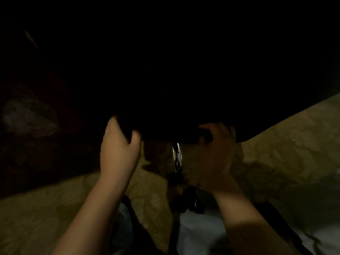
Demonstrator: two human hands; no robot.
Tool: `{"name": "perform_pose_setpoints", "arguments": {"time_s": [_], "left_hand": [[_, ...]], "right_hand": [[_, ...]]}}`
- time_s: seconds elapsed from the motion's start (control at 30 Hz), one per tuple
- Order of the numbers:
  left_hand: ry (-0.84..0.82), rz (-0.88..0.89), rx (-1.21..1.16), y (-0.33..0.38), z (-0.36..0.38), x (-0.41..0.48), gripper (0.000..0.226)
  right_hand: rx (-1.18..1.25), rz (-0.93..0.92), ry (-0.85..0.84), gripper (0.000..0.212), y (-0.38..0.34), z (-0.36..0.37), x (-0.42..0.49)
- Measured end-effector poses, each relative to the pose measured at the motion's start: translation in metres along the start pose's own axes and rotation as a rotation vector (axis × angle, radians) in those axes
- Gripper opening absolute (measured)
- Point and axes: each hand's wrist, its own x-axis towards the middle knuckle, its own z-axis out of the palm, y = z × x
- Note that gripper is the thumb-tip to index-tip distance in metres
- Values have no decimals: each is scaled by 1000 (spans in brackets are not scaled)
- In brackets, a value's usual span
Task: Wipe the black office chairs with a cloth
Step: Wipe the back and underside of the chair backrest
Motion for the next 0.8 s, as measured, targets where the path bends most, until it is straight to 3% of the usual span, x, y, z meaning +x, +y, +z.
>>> {"name": "perform_pose_setpoints", "arguments": {"time_s": [0.1,0.23,0.43,0.63,0.8], "left_hand": [[-45,-58,11,0,5,-4,38],[-202,30,51,14,19,-9,27],[-298,343,233,21,41,-11,26],[-401,217,208,35,88,-6,47],[-346,302,265,55,127,-24,36]], "right_hand": [[28,-30,105,37,-4,-31,10],[-8,-11,-37,28,12,-44,11],[9,39,-133,36,32,-48,17],[24,63,-258,37,54,-43,2],[36,199,-291,35,58,-52,21]]}}
